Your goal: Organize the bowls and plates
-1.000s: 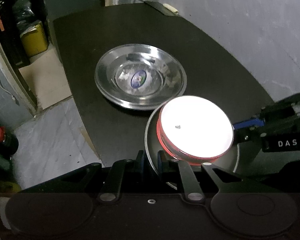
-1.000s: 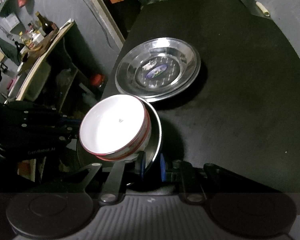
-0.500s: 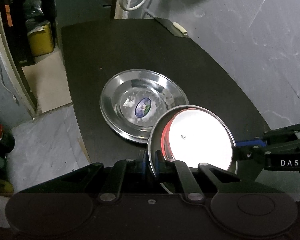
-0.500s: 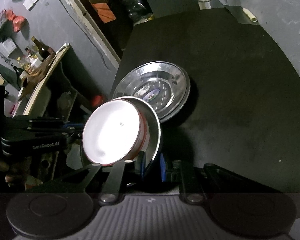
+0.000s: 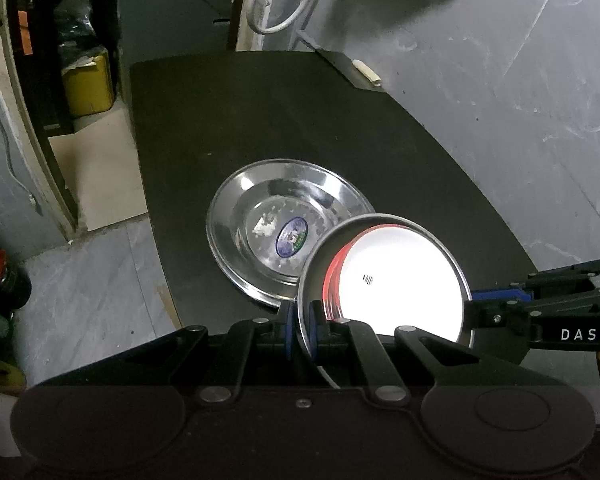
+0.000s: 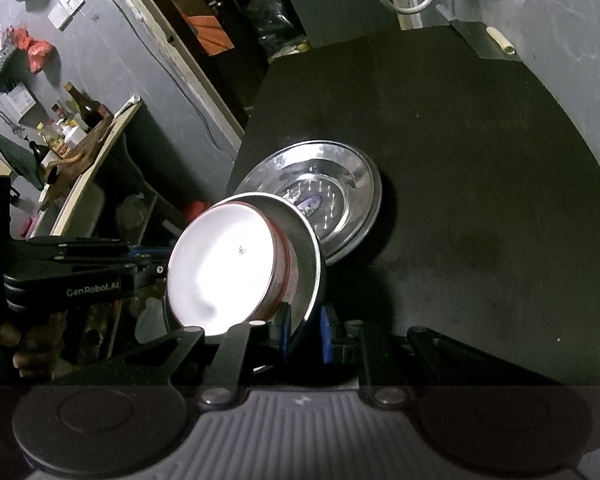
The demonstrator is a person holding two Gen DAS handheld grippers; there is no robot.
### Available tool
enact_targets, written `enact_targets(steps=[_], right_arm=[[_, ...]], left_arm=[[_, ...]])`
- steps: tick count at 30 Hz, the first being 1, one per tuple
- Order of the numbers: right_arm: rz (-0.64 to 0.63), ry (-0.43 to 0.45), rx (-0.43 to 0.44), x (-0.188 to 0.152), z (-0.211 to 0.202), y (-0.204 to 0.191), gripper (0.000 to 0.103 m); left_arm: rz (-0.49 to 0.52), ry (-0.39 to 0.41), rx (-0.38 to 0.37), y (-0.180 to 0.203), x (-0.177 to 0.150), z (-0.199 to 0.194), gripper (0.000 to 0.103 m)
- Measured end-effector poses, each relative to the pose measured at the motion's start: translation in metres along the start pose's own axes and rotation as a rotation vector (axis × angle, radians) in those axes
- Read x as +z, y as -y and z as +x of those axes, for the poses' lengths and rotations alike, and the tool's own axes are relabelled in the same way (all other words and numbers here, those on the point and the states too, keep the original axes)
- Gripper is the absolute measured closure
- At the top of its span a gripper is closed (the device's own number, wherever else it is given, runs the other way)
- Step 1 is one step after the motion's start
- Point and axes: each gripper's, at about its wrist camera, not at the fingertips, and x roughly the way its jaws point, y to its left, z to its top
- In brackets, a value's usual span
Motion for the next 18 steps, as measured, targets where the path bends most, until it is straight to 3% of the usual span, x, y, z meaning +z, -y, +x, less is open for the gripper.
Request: enact_targets(steps=[18], right_arm=[[-0.011, 0.012, 0.012, 0.012, 0.002, 0.003, 0.085]], left_arm=[[0.004, 0.017, 0.016, -0.004, 0.019, 0.002, 0.097]])
